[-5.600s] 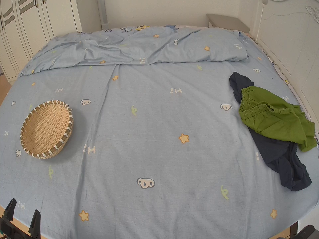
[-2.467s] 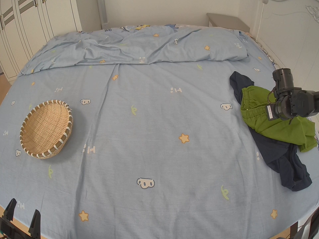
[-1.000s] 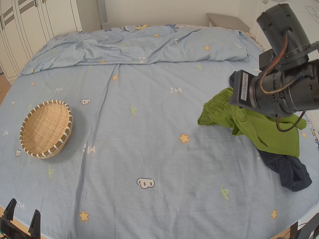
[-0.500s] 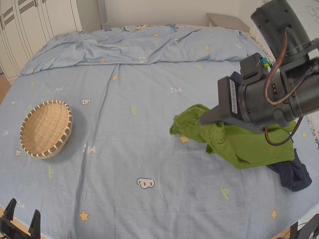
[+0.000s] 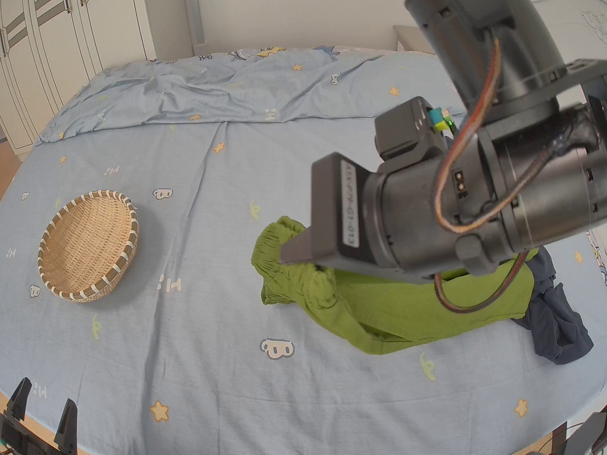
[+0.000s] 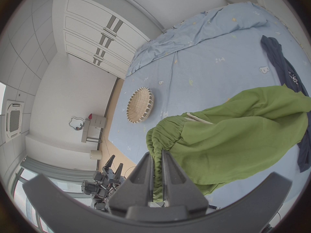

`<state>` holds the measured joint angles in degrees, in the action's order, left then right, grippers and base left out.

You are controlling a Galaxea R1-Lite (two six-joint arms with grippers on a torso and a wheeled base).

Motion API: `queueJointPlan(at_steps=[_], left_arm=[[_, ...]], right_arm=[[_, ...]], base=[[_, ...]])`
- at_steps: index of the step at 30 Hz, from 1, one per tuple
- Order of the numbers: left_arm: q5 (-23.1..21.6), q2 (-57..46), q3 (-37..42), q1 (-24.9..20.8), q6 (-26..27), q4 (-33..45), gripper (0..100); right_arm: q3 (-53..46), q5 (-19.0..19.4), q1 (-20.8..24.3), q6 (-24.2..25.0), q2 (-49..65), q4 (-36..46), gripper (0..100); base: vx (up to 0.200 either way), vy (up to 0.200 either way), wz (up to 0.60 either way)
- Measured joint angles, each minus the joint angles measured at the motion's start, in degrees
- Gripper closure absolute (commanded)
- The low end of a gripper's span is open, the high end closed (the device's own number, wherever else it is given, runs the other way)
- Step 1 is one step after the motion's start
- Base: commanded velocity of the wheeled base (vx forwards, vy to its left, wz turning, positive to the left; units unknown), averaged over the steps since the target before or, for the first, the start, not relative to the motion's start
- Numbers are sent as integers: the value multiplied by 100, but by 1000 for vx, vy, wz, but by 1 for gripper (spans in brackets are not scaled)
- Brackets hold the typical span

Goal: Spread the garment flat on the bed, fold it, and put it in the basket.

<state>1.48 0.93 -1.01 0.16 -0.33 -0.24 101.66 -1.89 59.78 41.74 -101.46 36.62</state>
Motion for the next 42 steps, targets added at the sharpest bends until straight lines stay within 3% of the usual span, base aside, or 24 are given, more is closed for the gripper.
queueJointPlan(at_steps=[5,6,23,30,35,42], left_arm=[[2,0,0,0,1,0,0],[5,0,0,0,1,0,0],[0,0,0,0,0,0,0],[5,0,0,0,0,0,0],[2,0,0,0,1,0,0],[-4,0,0,0,12,0,0]], right_arm=[[20,83,41,24,-177,-30,100],[16,129,49,38,-217,-26,0],[-171,238,-24,-52,-956,-17,0],[-662,301,-417,-102,-347,-39,0],[-1269,728,-1290,-197,690,-74,0],[-2564,1543,-3088,-323,2092,-282,0]], base=[[0,0,0],[0,0,0],[0,0,0],[0,0,0],[0,0,0],[0,0,0]])
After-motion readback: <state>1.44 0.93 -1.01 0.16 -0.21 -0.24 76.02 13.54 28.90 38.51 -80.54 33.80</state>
